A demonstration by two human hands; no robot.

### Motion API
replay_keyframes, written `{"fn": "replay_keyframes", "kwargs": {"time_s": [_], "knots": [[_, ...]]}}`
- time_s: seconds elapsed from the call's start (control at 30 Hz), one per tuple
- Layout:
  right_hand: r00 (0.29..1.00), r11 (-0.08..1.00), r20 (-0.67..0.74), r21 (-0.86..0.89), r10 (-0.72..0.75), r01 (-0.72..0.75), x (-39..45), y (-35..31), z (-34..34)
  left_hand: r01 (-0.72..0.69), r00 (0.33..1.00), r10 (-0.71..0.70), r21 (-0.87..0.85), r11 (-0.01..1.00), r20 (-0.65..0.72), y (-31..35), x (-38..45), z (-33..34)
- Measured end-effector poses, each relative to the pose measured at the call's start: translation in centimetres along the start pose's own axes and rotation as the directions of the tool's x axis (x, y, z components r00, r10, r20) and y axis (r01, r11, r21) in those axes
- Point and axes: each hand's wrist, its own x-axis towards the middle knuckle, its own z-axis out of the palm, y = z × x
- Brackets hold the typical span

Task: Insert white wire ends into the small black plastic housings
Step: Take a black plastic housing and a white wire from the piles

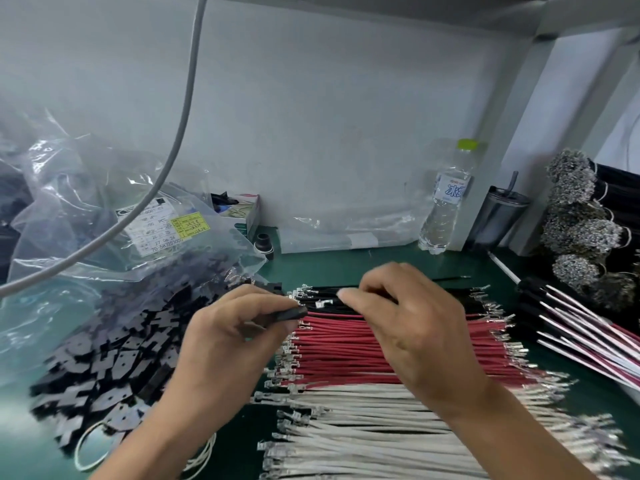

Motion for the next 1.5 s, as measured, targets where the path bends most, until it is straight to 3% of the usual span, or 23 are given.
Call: {"fn": "replay_keyframes", "kwargs": {"time_s": [0.1,0.27,0.47,0.63,0.9,1.07,1.5], "knots": [[0.997,0.992,0.012,0.093,0.082,-0.083,-1.8,-0.7,0.6,0.021,0.999,-0.017,-0.083,0.996,0.043,0.4,-0.4,0.5],[0.991,0.978,0.002,0.162,0.134,-0.133,-2.4,-0.5,0.9,0.034,0.994,-0.026,-0.075,0.997,0.106,0.3,-0.6,0.6],[0.993,0.978,0.032,0.171,0.111,-0.115,-2.4,-0.9,1.2,0.080,0.990,-0.061,-0.147,0.986,0.129,0.2,-0.8,0.7],[0.994,0.979,0.072,0.182,0.079,-0.091,-2.3,-1.3,1.0,0.060,0.986,-0.043,-0.104,0.993,0.161,0.6,-0.8,0.5],[0.977,0.941,0.176,0.291,0.125,-0.172,-2.4,-2.3,1.2,-0.065,0.982,0.036,0.153,0.986,0.188,1.7,-1.1,0.7],[0.965,0.925,0.171,0.292,0.199,-0.243,-2.2,-1.4,0.9,0.013,0.988,-0.030,0.113,0.994,0.154,1.5,-0.9,0.5],[0.967,0.932,0.197,0.292,0.161,-0.215,-2.5,-1.8,1.5,0.049,0.975,-0.071,0.107,0.993,0.210,1.8,-1.2,0.5]]}}
